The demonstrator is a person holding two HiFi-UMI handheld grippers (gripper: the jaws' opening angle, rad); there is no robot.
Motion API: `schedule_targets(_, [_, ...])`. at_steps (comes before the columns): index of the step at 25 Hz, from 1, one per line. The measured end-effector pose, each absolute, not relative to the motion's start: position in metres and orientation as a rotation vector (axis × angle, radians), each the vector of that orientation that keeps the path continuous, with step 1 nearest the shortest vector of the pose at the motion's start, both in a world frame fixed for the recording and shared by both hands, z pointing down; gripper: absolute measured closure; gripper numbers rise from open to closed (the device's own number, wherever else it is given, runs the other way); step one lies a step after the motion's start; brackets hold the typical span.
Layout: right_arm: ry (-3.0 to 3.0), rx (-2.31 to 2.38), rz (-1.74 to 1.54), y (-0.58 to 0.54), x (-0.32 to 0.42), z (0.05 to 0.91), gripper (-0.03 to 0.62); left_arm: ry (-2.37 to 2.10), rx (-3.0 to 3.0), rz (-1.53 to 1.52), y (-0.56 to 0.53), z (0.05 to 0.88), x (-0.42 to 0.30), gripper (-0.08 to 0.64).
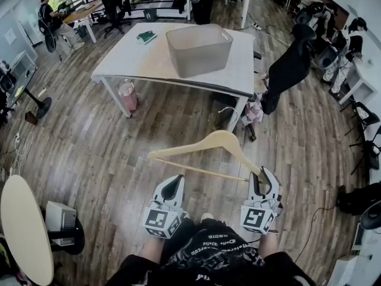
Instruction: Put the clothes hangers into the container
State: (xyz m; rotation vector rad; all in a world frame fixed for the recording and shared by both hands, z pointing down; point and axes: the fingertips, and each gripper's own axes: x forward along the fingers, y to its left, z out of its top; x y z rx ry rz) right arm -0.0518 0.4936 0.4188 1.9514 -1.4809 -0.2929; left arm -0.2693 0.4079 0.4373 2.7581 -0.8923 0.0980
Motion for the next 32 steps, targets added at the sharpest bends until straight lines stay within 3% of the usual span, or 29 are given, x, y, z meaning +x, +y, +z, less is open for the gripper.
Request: schedule_targets(32, [-1.588, 1.941, -0.323, 0.49, -0.002, 0.436, 0.456, -0.941, 2.734, 0.087, 0.431, 0.459, -0.204, 0.54])
